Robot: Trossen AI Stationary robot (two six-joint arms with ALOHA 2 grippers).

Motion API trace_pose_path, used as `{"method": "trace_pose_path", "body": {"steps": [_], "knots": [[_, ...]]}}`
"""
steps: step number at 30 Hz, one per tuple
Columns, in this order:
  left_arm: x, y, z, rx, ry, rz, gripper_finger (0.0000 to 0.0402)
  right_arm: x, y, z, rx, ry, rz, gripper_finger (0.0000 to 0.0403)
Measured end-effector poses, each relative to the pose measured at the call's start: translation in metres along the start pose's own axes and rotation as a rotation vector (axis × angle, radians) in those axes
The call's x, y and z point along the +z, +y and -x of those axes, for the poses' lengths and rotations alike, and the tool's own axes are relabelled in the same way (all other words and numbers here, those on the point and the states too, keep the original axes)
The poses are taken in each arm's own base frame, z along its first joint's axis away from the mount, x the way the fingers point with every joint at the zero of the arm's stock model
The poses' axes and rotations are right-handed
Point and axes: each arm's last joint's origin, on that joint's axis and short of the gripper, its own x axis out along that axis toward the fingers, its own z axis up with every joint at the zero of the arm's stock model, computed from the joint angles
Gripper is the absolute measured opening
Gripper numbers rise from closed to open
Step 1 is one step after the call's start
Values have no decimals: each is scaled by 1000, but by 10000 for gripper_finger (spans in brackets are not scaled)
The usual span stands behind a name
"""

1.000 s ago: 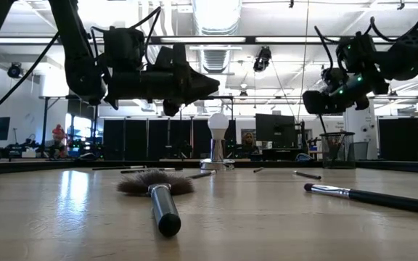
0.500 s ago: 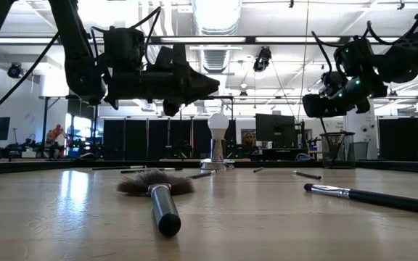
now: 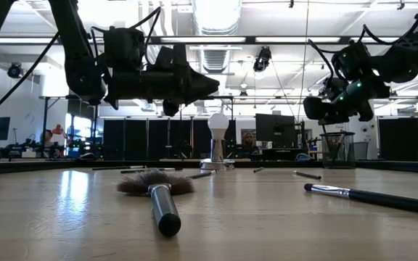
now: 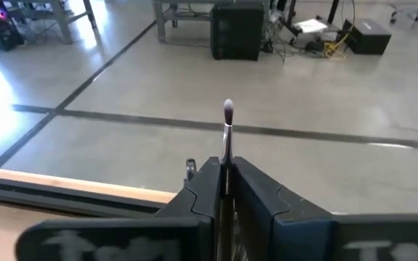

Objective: Pick & Place Makeup Supplies
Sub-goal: Put the makeup brush into the makeup holder

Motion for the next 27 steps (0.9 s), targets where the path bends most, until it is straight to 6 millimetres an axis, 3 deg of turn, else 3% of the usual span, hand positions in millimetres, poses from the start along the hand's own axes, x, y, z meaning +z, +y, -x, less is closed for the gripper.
{"method": "trace_pose_path", "body": {"steps": [20, 27], "knots": [[-1, 2, 0, 53, 0, 24, 75, 18, 4, 0, -28, 177, 70, 106], [-1, 3, 0, 61, -2, -28, 75, 26, 4, 7, 6, 246, 156, 90]]}}
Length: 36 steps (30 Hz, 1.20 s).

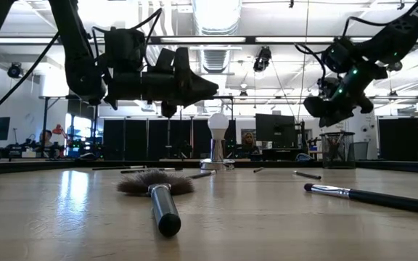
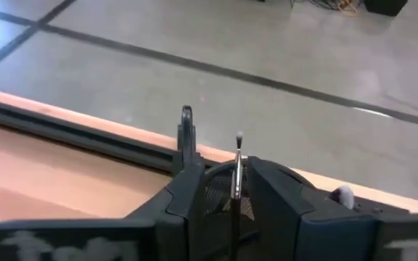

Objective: Pick & Place Makeup Supplies
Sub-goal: Put the makeup brush into the makeup holder

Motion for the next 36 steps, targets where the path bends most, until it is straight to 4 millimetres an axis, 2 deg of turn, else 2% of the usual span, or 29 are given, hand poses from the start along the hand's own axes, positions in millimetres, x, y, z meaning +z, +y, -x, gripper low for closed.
{"method": "trace_pose_path", "body": {"steps": [10, 22, 36], "knots": [[-1, 0, 0, 5, 8, 3, 75, 6, -7, 29, 100, -118, 23, 12], [-2, 0, 0, 7, 15, 4, 75, 7, -11, 55, 234, -229, 31, 8], [-2, 0, 0, 7, 15, 5, 75, -14, 17, 65, 419, -257, 100, 8]]}}
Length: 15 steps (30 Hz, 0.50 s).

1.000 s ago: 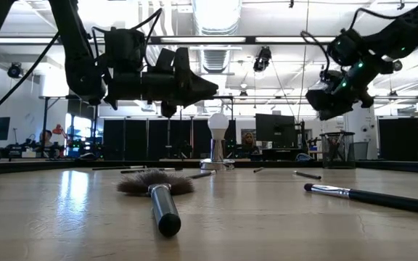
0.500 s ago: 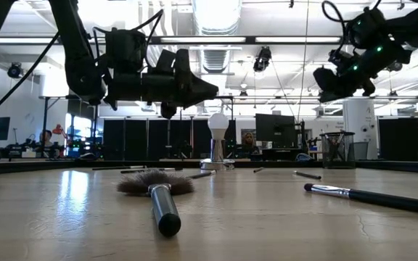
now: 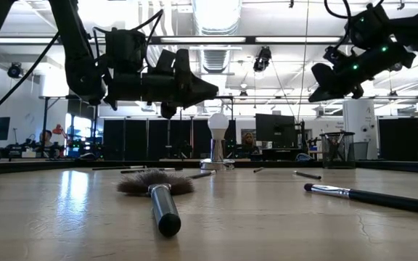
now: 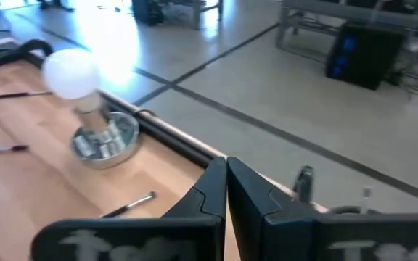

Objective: Pick & Place Makeup Supplies
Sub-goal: Put the makeup brush into the makeup holder

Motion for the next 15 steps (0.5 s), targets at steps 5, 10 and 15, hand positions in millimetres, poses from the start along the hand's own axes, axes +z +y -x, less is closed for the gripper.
{"method": "trace_pose_path", "body": {"steps": [5, 10, 15], "knots": [[0, 0, 0, 0, 0, 0, 75, 1, 11, 1, 59, -14, -1, 8], [0, 0, 0, -1, 0, 0, 75, 0, 21, 3, 109, -9, -9, 8], [0, 0, 0, -1, 0, 0, 75, -4, 32, 5, 182, 29, -64, 8]]}}
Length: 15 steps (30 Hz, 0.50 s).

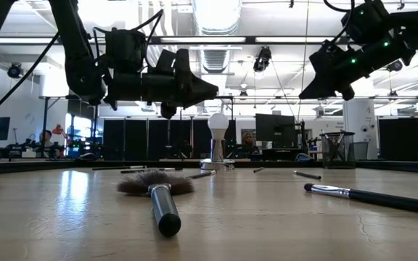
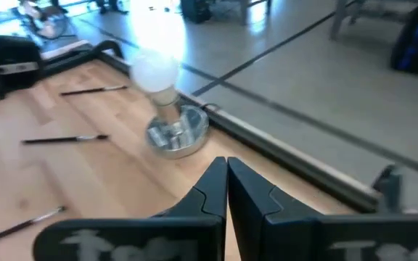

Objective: Pick & Place Makeup Supplies
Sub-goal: Put the makeup brush into the makeup holder

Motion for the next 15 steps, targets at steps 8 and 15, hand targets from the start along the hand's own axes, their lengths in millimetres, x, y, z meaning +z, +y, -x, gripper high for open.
{"method": "trace_pose_path", "body": {"steps": [8, 15], "knots": [[0, 0, 0, 0, 0, 0, 75, -20, 23, -10, 87, 160, -101, 12], [0, 0, 0, 0, 0, 0, 75, -45, 32, -23, 20, 386, -234, 54]]}}
